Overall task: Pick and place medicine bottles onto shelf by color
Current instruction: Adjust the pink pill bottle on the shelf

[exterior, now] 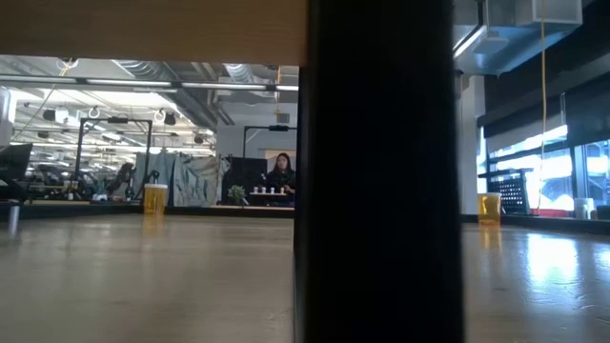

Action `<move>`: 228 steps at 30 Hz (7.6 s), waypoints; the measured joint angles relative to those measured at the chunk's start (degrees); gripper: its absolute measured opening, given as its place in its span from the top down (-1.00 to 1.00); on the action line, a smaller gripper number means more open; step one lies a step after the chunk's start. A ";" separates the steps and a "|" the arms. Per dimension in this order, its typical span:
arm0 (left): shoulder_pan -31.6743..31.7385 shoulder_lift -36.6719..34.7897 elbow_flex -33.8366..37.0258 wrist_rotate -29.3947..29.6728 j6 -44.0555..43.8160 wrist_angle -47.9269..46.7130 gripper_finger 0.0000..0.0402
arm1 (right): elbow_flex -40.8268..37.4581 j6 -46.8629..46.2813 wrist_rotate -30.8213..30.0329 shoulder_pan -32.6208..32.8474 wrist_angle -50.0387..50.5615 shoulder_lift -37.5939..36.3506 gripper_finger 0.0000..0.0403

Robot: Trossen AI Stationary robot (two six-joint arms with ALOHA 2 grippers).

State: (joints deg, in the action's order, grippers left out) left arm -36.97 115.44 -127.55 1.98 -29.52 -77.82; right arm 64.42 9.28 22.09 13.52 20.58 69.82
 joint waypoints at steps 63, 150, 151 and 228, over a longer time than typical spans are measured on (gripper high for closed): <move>-1.18 0.42 3.74 -0.35 3.19 5.49 -0.05 | 0.00 0.02 0.00 0.00 0.02 0.00 -0.06; -1.27 1.10 3.74 0.52 0.15 3.73 0.39 | 0.00 0.02 0.01 0.02 0.02 0.00 -0.06; -1.27 1.09 3.74 0.54 0.32 3.53 0.39 | 0.00 0.02 0.02 0.00 0.02 0.00 -0.06; 3.89 0.98 3.76 -1.22 13.62 4.57 0.38 | 0.00 0.02 0.02 0.02 0.02 0.00 -0.06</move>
State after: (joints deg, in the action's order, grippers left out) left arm -33.08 116.42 -123.79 0.75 -15.90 -73.25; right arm 64.42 9.30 22.11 13.54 20.60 69.82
